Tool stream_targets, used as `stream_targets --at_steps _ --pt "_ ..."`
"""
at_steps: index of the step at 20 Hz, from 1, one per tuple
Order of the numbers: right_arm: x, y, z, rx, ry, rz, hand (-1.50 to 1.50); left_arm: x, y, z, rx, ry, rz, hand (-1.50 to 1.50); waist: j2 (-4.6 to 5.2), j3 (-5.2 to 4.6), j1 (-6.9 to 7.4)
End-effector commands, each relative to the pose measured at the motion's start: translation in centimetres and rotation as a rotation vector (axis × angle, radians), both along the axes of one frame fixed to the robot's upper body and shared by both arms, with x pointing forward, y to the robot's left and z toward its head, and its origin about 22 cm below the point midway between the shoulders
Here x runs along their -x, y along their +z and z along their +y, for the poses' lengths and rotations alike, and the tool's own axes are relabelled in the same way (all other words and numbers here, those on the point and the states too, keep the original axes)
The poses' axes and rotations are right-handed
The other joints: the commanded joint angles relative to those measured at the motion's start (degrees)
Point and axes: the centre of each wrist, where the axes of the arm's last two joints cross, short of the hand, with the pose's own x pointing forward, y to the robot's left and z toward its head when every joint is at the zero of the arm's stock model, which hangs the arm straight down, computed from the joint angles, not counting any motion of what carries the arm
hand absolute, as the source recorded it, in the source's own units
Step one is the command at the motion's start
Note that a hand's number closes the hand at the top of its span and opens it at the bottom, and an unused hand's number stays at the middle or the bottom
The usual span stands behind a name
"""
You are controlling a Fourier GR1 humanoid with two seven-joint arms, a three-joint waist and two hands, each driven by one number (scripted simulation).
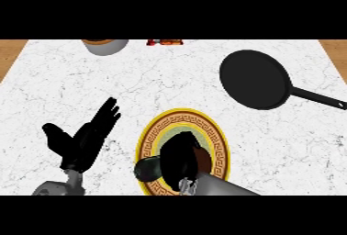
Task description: Pick the cupcake from the plate and place it in the pan
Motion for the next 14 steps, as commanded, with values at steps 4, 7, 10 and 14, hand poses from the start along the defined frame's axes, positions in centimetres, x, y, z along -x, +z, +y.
stream_targets --at_steps 4,7,10,14 --pt "1.1 2.4 -5.8 -0.6 -0.125 -0.074 1.5 0.5 0.3 0.1 0.016 0.019 0.0 0.0 -0.25 0.19 -1.87" --pt "2.5 5.8 -7.2 -0.747 -0.073 -0.259 1.5 0.7 -0.1 1.1 -0.01 0.028 0.014 0.0 -0.51 0.05 -1.56" --pt "3.4 7.1 -8.4 -0.936 -0.094 -0.336 1.5 0.9 -0.7 -0.2 0.01 0.01 0.021 0.0 -0.18 0.02 -0.81" --pt "4.6 8.2 -10.6 -1.174 -0.183 -0.353 1.5 0.2 -0.1 0.1 -0.009 0.015 -0.005 0.0 0.13 0.03 -0.33"
